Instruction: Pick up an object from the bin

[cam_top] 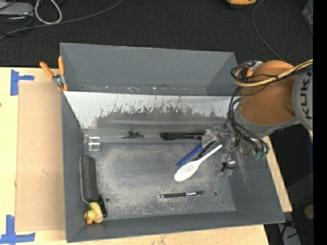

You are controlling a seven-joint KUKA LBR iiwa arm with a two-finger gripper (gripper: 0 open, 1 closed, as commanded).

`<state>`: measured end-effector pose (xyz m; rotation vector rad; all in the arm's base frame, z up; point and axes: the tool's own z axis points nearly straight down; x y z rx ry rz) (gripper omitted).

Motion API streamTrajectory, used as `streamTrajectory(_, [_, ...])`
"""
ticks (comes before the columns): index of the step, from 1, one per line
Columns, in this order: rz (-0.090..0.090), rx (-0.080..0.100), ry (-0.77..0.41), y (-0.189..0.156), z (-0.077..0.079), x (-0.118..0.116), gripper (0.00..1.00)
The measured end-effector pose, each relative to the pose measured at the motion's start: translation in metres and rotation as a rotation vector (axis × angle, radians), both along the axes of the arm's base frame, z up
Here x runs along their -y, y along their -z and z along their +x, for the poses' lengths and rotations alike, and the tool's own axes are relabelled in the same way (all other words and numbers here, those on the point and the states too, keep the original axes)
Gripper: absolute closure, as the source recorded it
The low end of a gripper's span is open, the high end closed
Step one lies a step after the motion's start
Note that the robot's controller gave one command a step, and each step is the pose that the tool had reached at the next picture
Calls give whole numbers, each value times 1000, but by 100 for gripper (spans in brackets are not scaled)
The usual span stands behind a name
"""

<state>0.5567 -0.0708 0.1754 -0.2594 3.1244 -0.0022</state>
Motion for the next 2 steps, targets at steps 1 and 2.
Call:
streamTrajectory(1, [4, -5, -85, 16, 46, -37, 0])
streamTrajectory(2, [3, -7, -260, 45, 52, -41, 0])
